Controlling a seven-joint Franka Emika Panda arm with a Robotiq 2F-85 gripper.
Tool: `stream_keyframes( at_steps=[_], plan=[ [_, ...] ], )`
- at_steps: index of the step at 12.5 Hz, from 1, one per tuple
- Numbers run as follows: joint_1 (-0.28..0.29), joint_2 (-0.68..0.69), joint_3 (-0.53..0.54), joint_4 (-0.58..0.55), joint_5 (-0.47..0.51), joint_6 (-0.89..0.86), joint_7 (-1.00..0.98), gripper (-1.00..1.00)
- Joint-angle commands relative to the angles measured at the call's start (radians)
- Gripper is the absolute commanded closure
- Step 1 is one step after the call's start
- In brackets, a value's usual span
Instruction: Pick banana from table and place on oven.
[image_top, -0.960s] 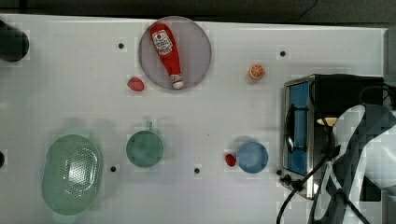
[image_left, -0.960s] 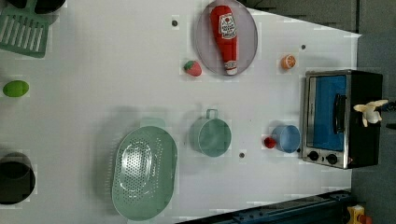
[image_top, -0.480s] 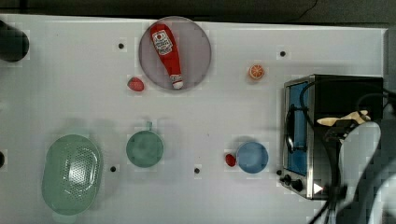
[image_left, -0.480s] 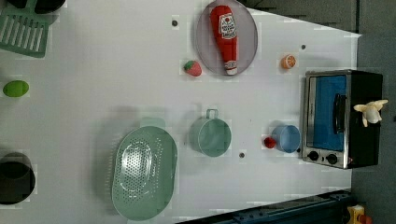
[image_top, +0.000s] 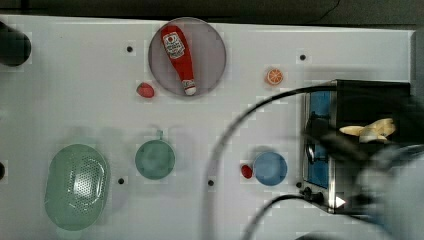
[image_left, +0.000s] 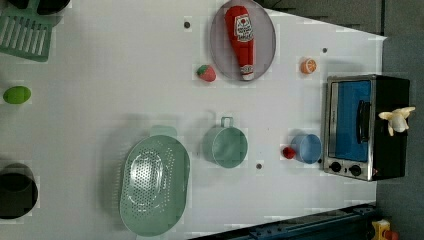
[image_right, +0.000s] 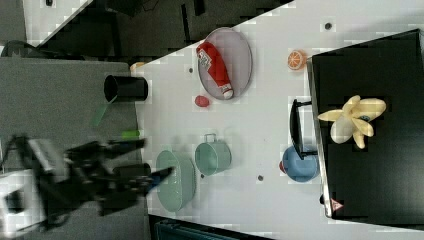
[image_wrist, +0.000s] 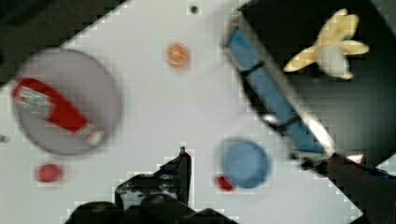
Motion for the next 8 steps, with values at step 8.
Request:
stream_keyframes(
  at_steps=[8],
  plan=[
    [0.028, -0.077, 0.207, -0.201, 0.049, -0.046, 0.484, -1.00]
  ],
)
